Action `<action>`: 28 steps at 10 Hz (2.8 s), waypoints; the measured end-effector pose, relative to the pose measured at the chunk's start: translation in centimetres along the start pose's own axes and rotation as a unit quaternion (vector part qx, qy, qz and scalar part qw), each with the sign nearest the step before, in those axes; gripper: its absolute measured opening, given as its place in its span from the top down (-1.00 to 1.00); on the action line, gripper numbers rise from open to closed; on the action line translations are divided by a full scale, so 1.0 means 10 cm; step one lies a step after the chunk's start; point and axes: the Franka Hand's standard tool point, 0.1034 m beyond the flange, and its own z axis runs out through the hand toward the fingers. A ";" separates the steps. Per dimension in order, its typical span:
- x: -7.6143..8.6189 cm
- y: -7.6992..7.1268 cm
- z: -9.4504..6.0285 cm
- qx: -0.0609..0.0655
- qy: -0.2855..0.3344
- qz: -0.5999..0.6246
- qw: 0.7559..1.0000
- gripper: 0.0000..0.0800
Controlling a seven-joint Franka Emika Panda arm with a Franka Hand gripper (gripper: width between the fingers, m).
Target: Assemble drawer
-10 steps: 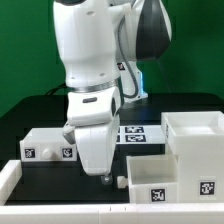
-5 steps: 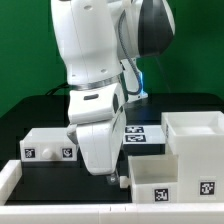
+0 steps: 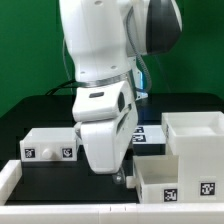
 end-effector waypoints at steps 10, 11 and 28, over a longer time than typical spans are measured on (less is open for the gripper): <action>0.36 -0.16 0.11 0.009 0.005 0.040 0.999 -0.62; 0.28 -0.16 0.11 0.009 0.003 0.036 0.999 -0.62; -0.42 0.01 -0.42 -0.060 -0.012 0.103 0.993 -0.62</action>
Offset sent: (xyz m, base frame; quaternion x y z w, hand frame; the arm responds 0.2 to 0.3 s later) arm -0.0115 0.0248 0.0007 -0.0111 -0.0071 0.0299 0.9995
